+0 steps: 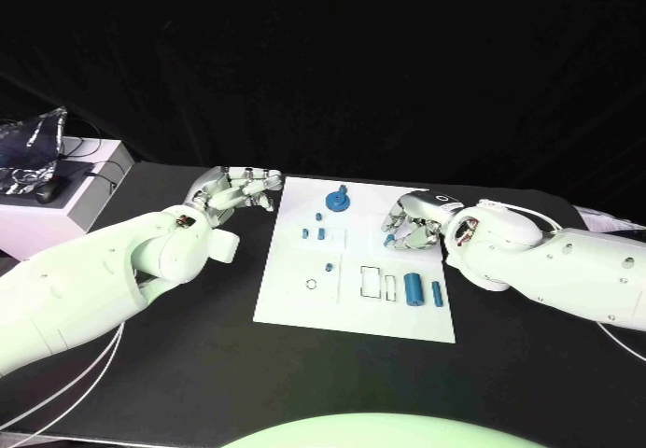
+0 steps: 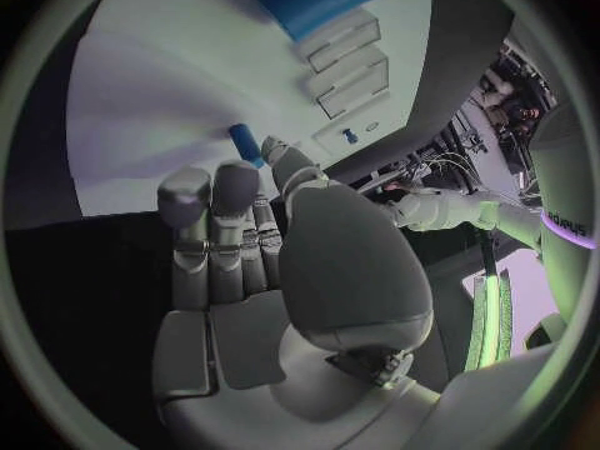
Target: Assemble the parts on the task board
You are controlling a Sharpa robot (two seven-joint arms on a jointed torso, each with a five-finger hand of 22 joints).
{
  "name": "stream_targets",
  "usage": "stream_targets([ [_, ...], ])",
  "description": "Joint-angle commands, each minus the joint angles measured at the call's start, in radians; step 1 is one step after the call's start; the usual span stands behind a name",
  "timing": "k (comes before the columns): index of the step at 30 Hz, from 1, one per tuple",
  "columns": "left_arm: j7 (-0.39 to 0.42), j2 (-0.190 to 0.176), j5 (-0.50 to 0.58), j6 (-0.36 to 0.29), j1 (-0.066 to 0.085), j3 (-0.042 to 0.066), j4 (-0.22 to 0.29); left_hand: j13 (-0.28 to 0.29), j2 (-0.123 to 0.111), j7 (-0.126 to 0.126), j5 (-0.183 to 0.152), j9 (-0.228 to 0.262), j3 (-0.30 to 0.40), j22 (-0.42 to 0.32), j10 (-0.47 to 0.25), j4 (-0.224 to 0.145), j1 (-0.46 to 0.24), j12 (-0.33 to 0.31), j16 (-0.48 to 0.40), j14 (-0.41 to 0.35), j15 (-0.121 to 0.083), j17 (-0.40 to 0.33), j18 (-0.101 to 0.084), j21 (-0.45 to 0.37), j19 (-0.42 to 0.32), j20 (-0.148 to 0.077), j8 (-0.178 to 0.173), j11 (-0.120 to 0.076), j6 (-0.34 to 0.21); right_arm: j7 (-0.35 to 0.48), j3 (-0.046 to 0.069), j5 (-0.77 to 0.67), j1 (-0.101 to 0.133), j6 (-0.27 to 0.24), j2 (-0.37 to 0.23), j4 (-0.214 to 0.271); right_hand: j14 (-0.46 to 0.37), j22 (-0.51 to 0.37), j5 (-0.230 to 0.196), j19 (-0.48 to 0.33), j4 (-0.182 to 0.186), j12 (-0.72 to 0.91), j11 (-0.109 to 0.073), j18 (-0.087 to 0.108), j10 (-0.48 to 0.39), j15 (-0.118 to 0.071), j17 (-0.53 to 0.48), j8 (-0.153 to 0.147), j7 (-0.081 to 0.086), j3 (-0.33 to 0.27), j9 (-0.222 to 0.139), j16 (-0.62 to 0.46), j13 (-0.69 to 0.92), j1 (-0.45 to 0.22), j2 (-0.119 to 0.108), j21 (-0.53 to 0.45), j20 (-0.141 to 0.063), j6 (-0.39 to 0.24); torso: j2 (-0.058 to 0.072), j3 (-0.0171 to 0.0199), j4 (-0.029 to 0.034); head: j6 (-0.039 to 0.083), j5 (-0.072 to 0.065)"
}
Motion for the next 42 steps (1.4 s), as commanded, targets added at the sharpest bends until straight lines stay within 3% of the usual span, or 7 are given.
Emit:
stream_targets([
  [1,0.006,0.002,-0.002,0.016,-0.001,0.001,0.001,-0.001,0.002,0.0,-0.003,0.001,-0.007,0.002,-0.004,0.002,-0.003,0.004,-0.002,0.001,0.004,-0.001,0.013,-0.003,0.004,0.0,0.005,0.0,-0.004,-0.011,0.0,-0.039,0.0,0.047,0.003,0.0,0.001,0.085,0.007,0.0,-0.009,-0.007,-0.002,-0.017,0.014,-0.01,0.002,-0.005,0.0,0.039,0.0,0.007,-0.001,-0.016,-0.004,0.01,-0.013,0.017,0.0,0.0011,0.0001,-0.001,-0.001],
  [7,0.006,0.001,-0.002,0.015,-0.001,0.001,0.001,-0.001,0.002,0.0,-0.003,0.001,-0.007,0.002,-0.004,0.002,-0.003,0.004,-0.002,0.001,0.004,-0.001,0.013,-0.003,0.004,0.0,0.005,0.0,-0.004,-0.022,-0.001,-0.055,-0.001,0.057,0.005,-0.005,0.0,0.086,0.007,-0.003,-0.042,-0.006,-0.004,-0.019,0.019,-0.009,0.003,-0.003,-0.001,0.119,0.0,0.011,-0.001,-0.054,-0.014,0.026,-0.014,0.028,0.0,0.0012,-0.0009,-0.002,-0.002],
  [21,0.003,0.001,-0.002,0.013,-0.001,0.001,0.001,-0.001,0.005,0.0,-0.002,0.001,-0.01,0.006,-0.006,0.001,-0.002,0.005,-0.004,0.0,0.004,-0.002,0.013,-0.012,0.007,0.0,0.006,0.001,-0.006,-0.035,-0.004,-0.08,-0.007,0.054,0.023,-0.017,-0.001,0.086,0.004,-0.004,-0.055,-0.006,-0.004,-0.018,0.025,-0.007,0.004,-0.003,-0.001,0.138,0.001,0.011,-0.001,-0.061,0.002,0.031,-0.013,0.042,0.002,0.0027,0.0004,-0.004,-0.002],
  [24,0.003,0.0,-0.002,0.013,-0.001,0.001,0.001,-0.001,0.005,0.0,-0.002,0.001,-0.01,0.006,-0.006,0.001,-0.002,0.005,-0.004,0.0,0.004,-0.002,0.013,-0.012,0.007,0.0,0.006,0.001,-0.006,-0.036,-0.004,-0.084,-0.007,0.048,0.025,-0.017,-0.001,0.088,-0.041,-0.003,-0.058,-0.006,-0.007,-0.018,0.039,-0.007,0.005,-0.002,-0.004,0.161,0.001,0.013,-0.001,-0.053,0.026,0.039,-0.012,0.056,0.001,0.0018,-0.0006,-0.006,-0.001],
  [33,0.002,0.0,-0.002,0.012,-0.001,0.001,0.001,-0.001,0.005,0.0,-0.002,0.001,-0.01,0.006,-0.006,0.001,-0.002,0.005,-0.004,0.0,0.004,-0.002,0.013,-0.012,0.007,0.0,0.006,0.001,-0.006,-0.037,-0.004,-0.084,-0.008,0.007,0.026,-0.01,0.0,0.096,-0.075,0.005,-0.053,-0.006,-0.026,-0.024,0.109,-0.015,0.007,0.005,-0.019,0.189,0.011,0.019,0.0,-0.047,0.078,0.08,-0.016,0.113,0.0,0.001,-0.0001,-0.008,-0.004],
  [38,0.001,-0.001,-0.002,0.012,-0.001,0.001,0.001,-0.001,0.005,0.0,-0.002,0.001,-0.01,0.006,-0.006,0.001,-0.002,0.005,-0.004,0.0,0.004,-0.002,0.013,-0.012,0.007,0.0,0.006,0.001,-0.006,-0.053,-0.004,-0.074,-0.009,-0.027,0.019,0.002,0.001,0.1,-0.086,0.007,-0.065,-0.007,-0.03,-0.028,0.125,-0.018,0.008,0.003,-0.016,0.203,0.016,0.022,0.001,-0.043,0.084,0.101,-0.022,0.12,-0.001,0.0008,-0.0001,-0.008,-0.002],
  [42,0.001,-0.003,-0.002,0.011,-0.001,0.001,-0.001,-0.001,0.005,0.0,-0.002,0.001,-0.01,0.006,-0.006,0.001,-0.002,0.005,-0.004,0.0,0.004,-0.002,0.013,-0.012,0.007,0.0,0.006,0.001,-0.006,-0.066,-0.001,-0.039,-0.007,-0.065,0.006,0.018,0.001,0.1,-0.143,0.006,-0.069,-0.006,-0.031,-0.03,0.13,-0.019,0.008,0.002,-0.014,0.208,0.018,0.024,0.001,-0.04,0.093,0.107,-0.024,0.118,-0.002,0.0005,-0.0011,-0.009,0.003],
])
